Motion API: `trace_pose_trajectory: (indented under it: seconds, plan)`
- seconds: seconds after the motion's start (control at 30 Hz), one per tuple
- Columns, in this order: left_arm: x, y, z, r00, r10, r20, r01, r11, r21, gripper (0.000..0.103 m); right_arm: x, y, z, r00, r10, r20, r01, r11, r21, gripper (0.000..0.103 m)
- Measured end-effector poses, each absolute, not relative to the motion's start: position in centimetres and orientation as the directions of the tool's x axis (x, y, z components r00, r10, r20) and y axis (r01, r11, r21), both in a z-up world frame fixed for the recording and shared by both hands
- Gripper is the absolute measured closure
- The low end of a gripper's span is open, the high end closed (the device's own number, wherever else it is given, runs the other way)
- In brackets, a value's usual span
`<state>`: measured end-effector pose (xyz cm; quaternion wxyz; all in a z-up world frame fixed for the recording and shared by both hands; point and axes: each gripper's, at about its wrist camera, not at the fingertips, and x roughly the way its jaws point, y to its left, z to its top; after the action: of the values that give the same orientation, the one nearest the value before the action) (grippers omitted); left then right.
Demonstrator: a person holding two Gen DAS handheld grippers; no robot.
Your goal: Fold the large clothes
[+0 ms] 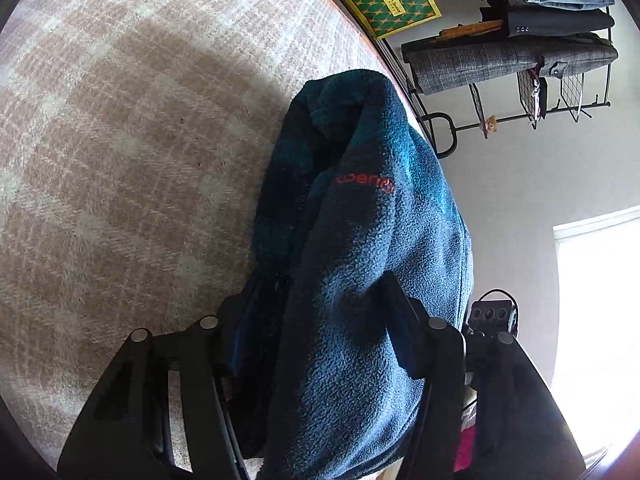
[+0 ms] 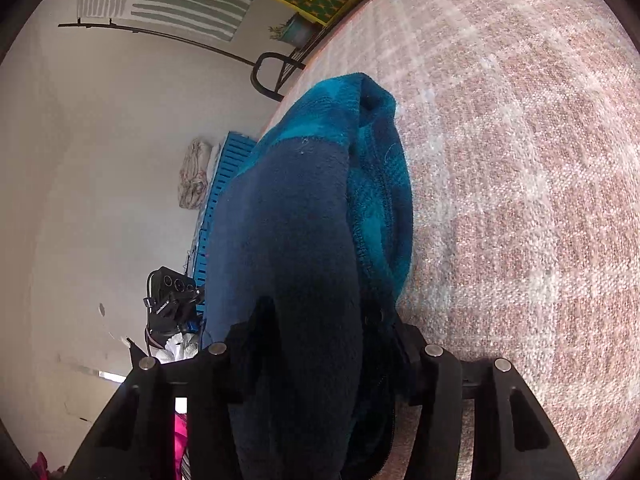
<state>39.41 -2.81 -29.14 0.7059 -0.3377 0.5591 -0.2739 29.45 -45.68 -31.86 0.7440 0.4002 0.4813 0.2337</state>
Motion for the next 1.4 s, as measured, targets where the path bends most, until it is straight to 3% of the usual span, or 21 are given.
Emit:
trace_pose_trajectory:
  seconds: [0.17,0.37,0.77,1.1,1.4]
  plan:
    - [38.7,-3.4,-27.8,0.251,-0.725,-0.641,0.059,0.673,-0.738,0.062,28.2,-45.5,-30.9,0.44,0.705,-0.556,0.0,0.619,0.785,0.07]
    - [38.3,-3.8,-27.2,0.272,-0.695,-0.665,0.082,0.706,-0.704,0.064,28.1,-45.2,-30.4,0.449,0.686,-0.573,0.003,0.64,0.768,0.071]
    - [33.4,-7.1,-21.5,0.41,-0.529,-0.743,0.242,0.849,-0.471,0.073,25.9,-41.7,-23.5,0.502,0.461,-0.731,-0.079,0.867,0.492,0.079]
    - [26.3,-11.3,-14.2,0.542,-0.503,-0.673,0.395,0.86,-0.324,0.074,21.2,-40.5,-16.6,0.591,0.367,-0.718,-0.168,0.927,0.336,0.081]
    - [23.3,-15.3,-9.4,0.567,-0.564,-0.601,0.492,0.817,-0.302,0.074,17.8,-43.5,-11.9,0.664,0.309,-0.681,-0.165,0.949,0.27,0.081]
